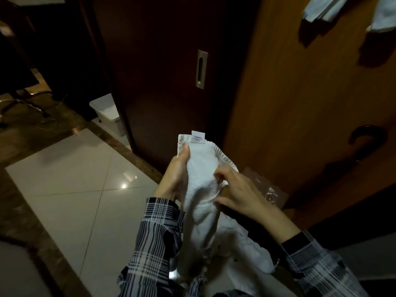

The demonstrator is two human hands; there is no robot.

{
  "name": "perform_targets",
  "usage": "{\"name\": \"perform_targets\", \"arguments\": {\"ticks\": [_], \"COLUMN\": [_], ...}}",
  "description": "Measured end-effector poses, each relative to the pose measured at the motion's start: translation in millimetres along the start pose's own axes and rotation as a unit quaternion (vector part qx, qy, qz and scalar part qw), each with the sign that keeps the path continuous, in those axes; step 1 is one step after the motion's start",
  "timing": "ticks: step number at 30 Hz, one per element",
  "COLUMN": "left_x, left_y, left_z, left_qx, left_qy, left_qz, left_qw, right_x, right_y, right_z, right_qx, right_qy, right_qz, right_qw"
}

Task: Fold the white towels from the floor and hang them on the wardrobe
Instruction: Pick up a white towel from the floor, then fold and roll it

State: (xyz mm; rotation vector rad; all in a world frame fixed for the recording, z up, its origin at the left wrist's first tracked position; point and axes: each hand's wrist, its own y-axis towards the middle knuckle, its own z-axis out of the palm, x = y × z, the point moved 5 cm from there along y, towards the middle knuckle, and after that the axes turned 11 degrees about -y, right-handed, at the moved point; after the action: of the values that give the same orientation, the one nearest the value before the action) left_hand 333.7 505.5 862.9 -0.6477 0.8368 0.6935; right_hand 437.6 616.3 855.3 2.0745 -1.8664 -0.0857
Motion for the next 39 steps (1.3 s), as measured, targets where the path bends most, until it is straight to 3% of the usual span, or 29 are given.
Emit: {"name": "perform_targets", "arguments": {"ticks": [3, 7, 9, 12, 14, 18, 20, 26, 31, 33, 36, 39], "left_x": [6, 6, 5, 1, -1, -5, -6, -8, -15, -15, -12, -14], "left_y": [0, -3, -4, -6, -7, -5, -5, -11, -12, -13, -12, -11], "left_z": [1, -3, -4, -3, -3, -5, -3, -3, -16, -20, -27, -35], "left_qx": [0.004, -0.007, -0.009, -0.011, -0.012, -0.02, -0.007, 0.017, 0.003, -0.003, -0.02, -0.044], "left_qy": [0.02, 0.007, -0.018, -0.03, -0.034, -0.023, -0.019, -0.02, -0.046, -0.051, -0.037, -0.068], "left_qz": [-0.01, -0.008, -0.009, 0.001, 0.004, -0.001, -0.008, -0.02, -0.018, -0.018, -0.012, 0.009], "left_qw": [1.0, 1.0, 1.0, 0.999, 0.999, 1.0, 1.0, 0.999, 0.999, 0.999, 0.999, 0.997], "right_x": [-8, -22, -30, -35, -36, -47, -49, -47, -30, -23, -14, -8], "right_y": [1, -5, -16, -33, -37, -31, -19, 13, 19, 21, 27, 31], "right_z": [22, 52, 72, 103, 110, 103, 96, 102, 102, 100, 103, 96], "right_qx": [0.023, 0.003, 0.071, 0.185, 0.157, 0.021, -0.005, 0.093, 0.098, 0.09, 0.081, 0.064], "right_qy": [0.079, 0.163, 0.197, 0.116, 0.077, 0.009, 0.008, 0.092, 0.154, 0.238, 0.403, 0.426], "right_qz": [0.095, 0.155, 0.186, 0.163, 0.165, 0.237, 0.215, 0.149, 0.081, 0.113, 0.172, 0.154], "right_qw": [0.992, 0.974, 0.96, 0.962, 0.971, 0.971, 0.976, 0.98, 0.98, 0.961, 0.895, 0.889]}}
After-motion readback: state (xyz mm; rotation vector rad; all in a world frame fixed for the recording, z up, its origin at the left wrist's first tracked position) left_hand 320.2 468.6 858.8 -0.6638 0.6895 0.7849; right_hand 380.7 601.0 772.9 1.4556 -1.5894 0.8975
